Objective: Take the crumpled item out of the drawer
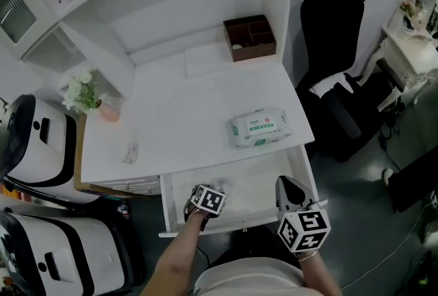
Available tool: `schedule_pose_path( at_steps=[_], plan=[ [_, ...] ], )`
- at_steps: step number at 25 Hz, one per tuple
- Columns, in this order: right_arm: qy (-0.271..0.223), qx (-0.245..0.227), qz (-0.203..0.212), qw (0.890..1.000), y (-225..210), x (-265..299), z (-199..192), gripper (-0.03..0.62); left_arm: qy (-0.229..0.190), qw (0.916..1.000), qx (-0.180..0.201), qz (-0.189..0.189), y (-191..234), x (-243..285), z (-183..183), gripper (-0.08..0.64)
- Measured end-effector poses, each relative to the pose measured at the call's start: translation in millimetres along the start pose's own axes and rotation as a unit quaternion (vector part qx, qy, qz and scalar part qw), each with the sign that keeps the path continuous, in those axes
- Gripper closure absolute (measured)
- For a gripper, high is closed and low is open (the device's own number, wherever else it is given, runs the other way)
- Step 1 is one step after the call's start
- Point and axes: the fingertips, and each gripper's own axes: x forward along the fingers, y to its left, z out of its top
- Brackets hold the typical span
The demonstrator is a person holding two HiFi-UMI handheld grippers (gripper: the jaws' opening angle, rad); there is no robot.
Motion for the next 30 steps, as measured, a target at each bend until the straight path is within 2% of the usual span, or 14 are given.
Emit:
schedule_pose_path(
  at_steps=[5, 8, 12, 18, 24, 30],
  plan=[
    [0.002, 0.001, 0.000, 1.000, -1.8, 0.8, 0.1, 0.591, -0.006, 0.9995, -0.022, -0.022, 1.1, 0.9, 3.0, 0.328],
    [0.003, 0.003, 0.000, 1.000, -2.4, 2.1, -0.7, 0.591, 0.011, 0.9990, -0.024, -0.035, -4.0, 2.0, -1.5, 0.350],
    [0.005, 0.004, 0.002, 1.000, -1.5, 3.3, -0.8, 0.591, 0.017, 0.9989, -0.025, -0.035, -9.6, 2.7, -2.3, 0.404],
    [0.008, 0.002, 0.004, 1.000, 1.5, 3.6, -2.9, 0.591, -0.002, 0.9989, -0.028, -0.036, -9.5, 3.2, 7.4, 0.428],
    [0.007, 0.005, 0.005, 1.000, 3.4, 0.8, -4.1, 0.591, 0.032, 0.9980, -0.036, -0.040, -14.3, 1.7, -1.5, 0.460],
    [0.005, 0.002, 0.009, 1.000, 8.0, -2.3, -4.2, 0.591, 0.016, 0.9985, -0.028, -0.045, -23.9, -6.9, 2.4, 0.479]
  ],
)
